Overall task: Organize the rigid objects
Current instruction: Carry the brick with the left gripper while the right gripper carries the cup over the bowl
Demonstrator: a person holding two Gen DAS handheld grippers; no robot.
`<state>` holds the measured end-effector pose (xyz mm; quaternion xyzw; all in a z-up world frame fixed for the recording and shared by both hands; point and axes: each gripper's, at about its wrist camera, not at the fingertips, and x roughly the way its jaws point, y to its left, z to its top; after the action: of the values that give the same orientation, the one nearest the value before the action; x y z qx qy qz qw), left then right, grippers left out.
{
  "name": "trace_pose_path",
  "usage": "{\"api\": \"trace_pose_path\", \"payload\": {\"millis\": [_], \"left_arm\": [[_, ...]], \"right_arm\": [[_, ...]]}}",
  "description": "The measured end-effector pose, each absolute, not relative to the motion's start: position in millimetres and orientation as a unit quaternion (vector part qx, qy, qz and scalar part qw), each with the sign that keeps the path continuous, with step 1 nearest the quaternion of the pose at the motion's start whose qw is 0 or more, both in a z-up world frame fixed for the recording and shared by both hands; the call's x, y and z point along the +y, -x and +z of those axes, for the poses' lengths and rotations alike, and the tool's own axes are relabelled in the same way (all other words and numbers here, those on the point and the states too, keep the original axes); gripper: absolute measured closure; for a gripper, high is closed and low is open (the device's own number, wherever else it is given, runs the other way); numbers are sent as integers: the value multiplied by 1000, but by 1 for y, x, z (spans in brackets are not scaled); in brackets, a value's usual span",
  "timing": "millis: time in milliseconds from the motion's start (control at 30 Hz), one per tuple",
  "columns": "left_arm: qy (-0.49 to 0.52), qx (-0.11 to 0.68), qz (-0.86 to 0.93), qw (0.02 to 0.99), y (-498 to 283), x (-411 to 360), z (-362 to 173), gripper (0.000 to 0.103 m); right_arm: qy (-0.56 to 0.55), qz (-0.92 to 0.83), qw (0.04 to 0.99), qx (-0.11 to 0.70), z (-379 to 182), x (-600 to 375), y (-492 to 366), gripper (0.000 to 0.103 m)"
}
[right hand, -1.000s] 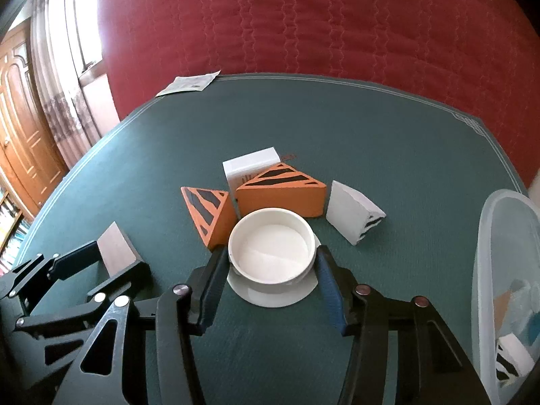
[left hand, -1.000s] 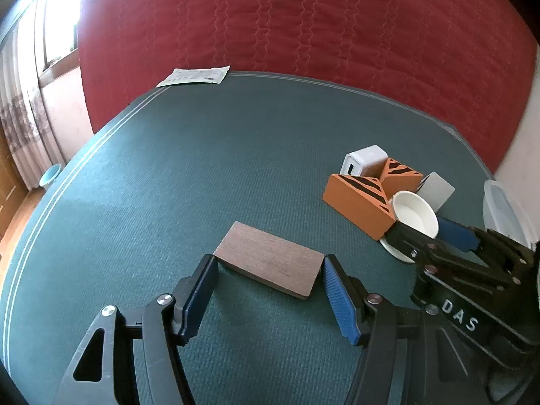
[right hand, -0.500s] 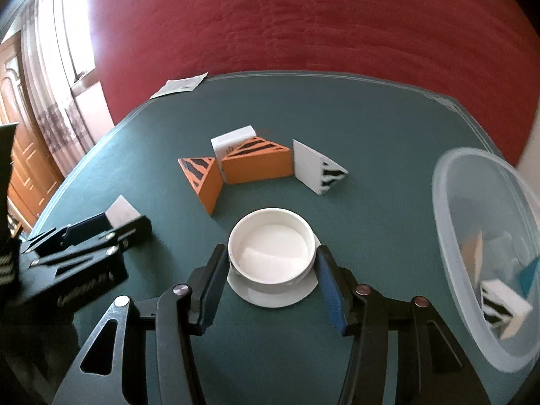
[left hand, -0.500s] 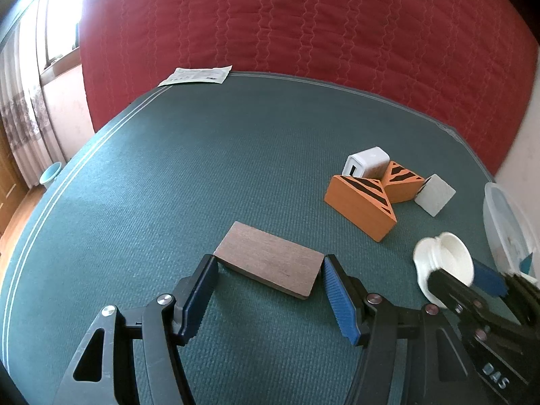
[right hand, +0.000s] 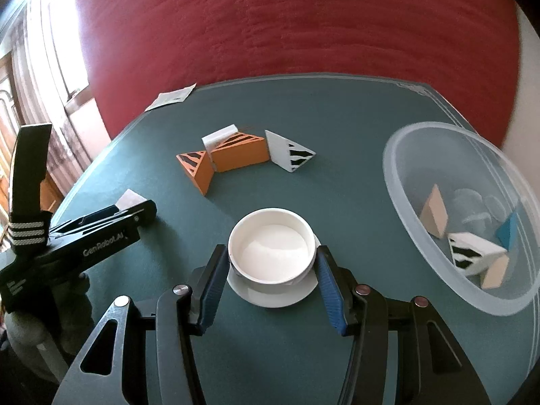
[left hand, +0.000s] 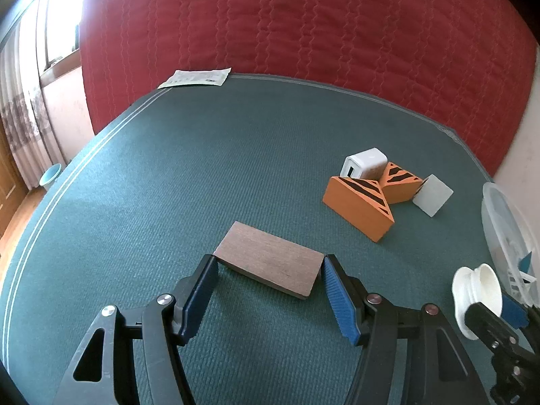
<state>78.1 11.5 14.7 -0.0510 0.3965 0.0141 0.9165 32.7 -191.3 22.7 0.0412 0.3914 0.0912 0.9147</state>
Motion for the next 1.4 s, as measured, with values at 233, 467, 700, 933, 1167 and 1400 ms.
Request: {"api": "trace_pose_path", "payload": {"millis": [233,467,700,933,1167,1400], "left_arm": [[47,395,14,917,-79,10,15,37],[45,394,14,918,-79,11,15,37],[39,392,12,919,-79,10,16,37],[31,388,9,921,-79,7,17,37],[21,384,1,923,-73,0,17,37],[15,387,-13,922,-62,-8,16,37]], "right_arm": [[-61,73,918,385,29,-208,-22,50],[-81,52,921,377,34,-227,-8,50],[-97,25,925,367,39,-251,4,50],[-114,-13,930,350,47,-283,12,50],[-128,-60,935,326,57,-320,16,50],[-133,-103,934,314,58,-350,14,50]]}}
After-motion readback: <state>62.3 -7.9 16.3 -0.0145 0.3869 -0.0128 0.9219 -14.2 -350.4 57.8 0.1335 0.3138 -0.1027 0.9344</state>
